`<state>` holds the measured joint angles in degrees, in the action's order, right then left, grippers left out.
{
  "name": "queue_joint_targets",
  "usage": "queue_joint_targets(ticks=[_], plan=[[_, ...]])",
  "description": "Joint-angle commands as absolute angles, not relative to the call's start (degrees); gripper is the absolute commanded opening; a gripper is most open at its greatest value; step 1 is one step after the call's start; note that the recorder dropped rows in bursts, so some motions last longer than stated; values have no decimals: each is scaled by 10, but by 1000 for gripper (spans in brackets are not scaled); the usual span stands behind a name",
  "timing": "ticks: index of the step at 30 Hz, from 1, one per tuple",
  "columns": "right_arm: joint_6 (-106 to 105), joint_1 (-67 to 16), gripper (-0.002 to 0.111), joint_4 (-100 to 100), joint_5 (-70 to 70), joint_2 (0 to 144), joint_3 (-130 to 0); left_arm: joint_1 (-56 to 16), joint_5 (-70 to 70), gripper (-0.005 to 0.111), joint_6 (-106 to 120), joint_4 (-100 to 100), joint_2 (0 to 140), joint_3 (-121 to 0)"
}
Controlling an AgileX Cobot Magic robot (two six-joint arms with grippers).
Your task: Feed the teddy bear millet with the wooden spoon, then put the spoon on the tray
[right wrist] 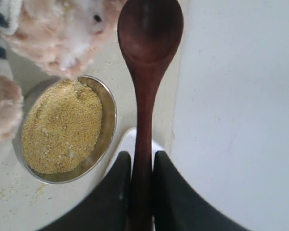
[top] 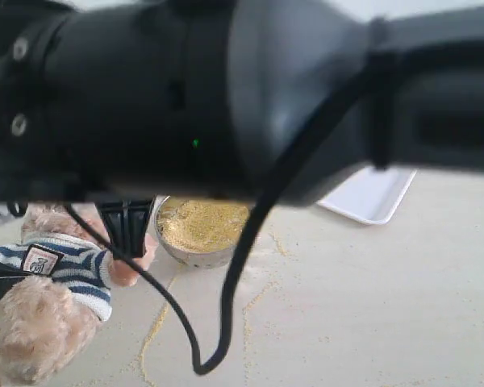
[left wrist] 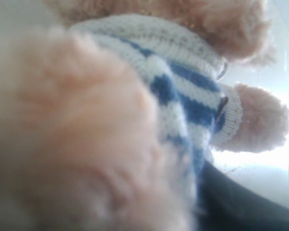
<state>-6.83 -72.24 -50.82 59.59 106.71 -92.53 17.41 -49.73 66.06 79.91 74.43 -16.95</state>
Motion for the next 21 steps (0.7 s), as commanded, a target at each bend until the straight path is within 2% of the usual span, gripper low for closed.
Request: queue_joint_targets(ticks=[1, 8, 12, 15, 21], plan=[[-59, -669, 0, -402, 607, 1009, -926, 174, -503, 5, 672, 812, 745, -168], [-190, -510, 0, -148, 700, 1006, -926, 174, -455, 5, 695, 842, 745, -168], [-196, -446, 0, -125, 699, 1033, -926, 174, -451, 5, 695, 863, 745, -168], [-210, -445, 0, -142, 664, 1048, -926, 174, -460, 5, 695, 877, 745, -168], [-213, -499, 0, -272, 591, 1092, -926, 174, -460, 5, 728, 938, 745, -168]])
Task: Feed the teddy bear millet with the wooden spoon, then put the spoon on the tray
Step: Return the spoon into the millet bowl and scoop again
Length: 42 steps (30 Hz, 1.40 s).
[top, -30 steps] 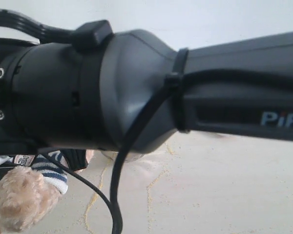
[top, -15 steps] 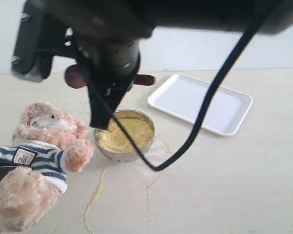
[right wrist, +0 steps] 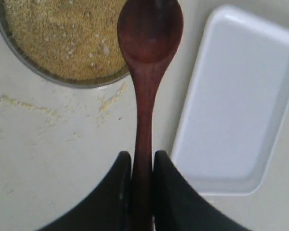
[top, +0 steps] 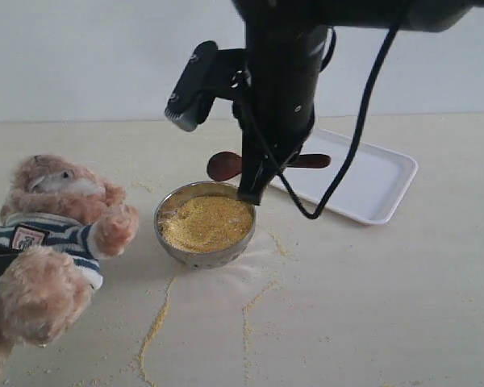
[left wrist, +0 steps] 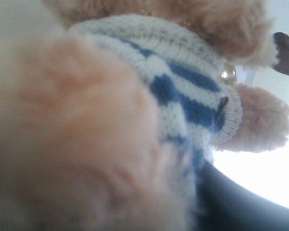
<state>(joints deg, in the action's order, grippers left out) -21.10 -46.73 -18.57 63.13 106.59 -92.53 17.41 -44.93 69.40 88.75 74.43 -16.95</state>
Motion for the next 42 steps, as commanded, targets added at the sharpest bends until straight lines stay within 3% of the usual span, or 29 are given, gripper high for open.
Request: queue_joint_targets(ticks=[1, 18, 27, 42], plan=[[-204, -508, 0, -304, 589, 1101, -926, 174, -460, 5, 731, 940, 745, -168], [-243, -520, 0, -258, 579, 1163, -926, 174, -464, 5, 731, 940, 745, -168], [-157, -520, 0, -227, 529, 1184, -926, 174, -469, 5, 731, 940, 745, -168], [-79, -520, 0, -227, 621, 1184, -926, 174, -469, 5, 740, 940, 745, -168]])
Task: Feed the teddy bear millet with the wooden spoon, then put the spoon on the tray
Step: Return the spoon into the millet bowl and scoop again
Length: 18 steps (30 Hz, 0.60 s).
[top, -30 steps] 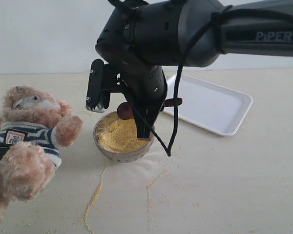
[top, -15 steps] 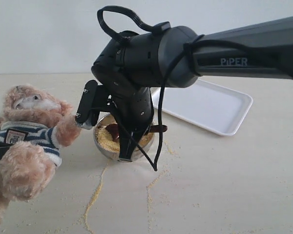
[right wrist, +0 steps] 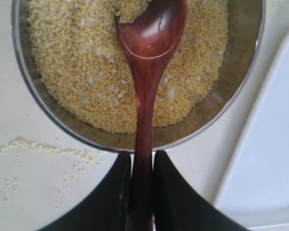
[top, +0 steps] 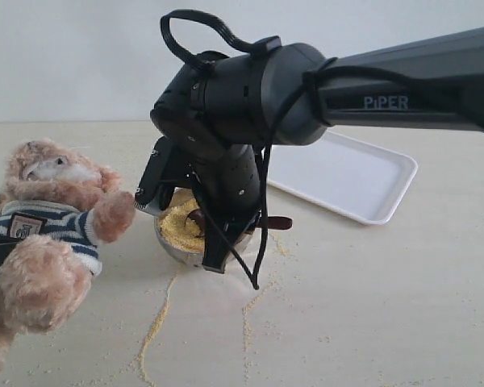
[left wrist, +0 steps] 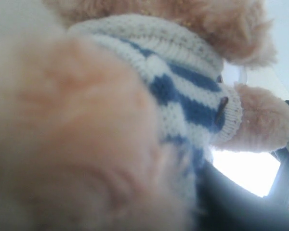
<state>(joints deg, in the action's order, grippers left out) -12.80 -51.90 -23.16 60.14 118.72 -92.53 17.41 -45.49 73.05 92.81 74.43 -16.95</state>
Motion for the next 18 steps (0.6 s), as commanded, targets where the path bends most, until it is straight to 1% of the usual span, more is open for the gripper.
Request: queue_joint_targets(ticks=[1, 18], plan=[[-61, -520, 0, -227, 623, 1183, -926, 174, -469, 5, 740, 940, 745, -168], [33, -520, 0, -233, 626, 1174, -926, 174, -469, 5, 743, 937, 745, -168]])
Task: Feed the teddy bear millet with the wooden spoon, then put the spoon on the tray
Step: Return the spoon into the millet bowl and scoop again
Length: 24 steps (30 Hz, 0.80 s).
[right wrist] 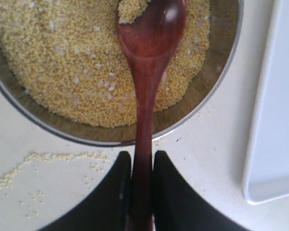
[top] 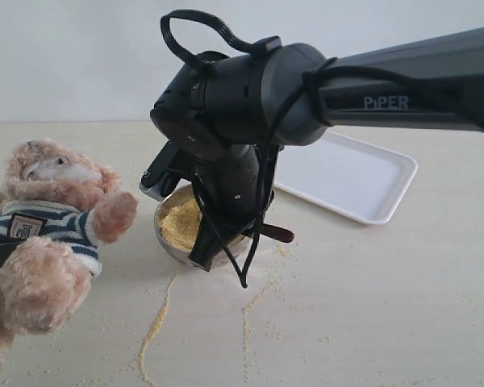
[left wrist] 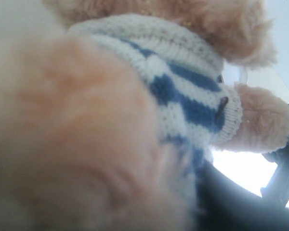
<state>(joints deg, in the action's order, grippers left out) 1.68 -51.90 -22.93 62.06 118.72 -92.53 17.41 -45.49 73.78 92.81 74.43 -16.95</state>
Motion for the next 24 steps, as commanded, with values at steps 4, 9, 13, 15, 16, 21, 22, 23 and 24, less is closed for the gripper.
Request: queue_joint_targets(ticks=[4, 9, 13, 15, 16, 21, 22, 23, 24], plan=[[23, -518, 0, -231, 642, 1155, -926, 174, -469, 5, 743, 933, 745, -168], [9, -518, 0, -231, 658, 1125, -926, 174, -488, 5, 743, 904, 745, -168], [-10, -516, 0, -218, 664, 1114, -926, 174, -492, 5, 743, 905, 745, -168], [-30, -507, 0, -188, 667, 1114, -926, 174, -491, 5, 745, 905, 745, -168], [-40, -497, 0, -165, 668, 1114, -926, 174, -491, 5, 749, 905, 745, -168], [-66, -438, 0, -56, 660, 1110, -926, 174, -491, 5, 751, 902, 745, -168], [-71, -433, 0, -48, 661, 1109, -926, 174, -491, 5, 751, 902, 745, -168], [-76, -430, 0, -41, 664, 1108, -926, 174, -491, 5, 751, 902, 745, -168], [-81, -428, 0, -34, 665, 1107, -926, 174, -491, 5, 751, 902, 745, -168]])
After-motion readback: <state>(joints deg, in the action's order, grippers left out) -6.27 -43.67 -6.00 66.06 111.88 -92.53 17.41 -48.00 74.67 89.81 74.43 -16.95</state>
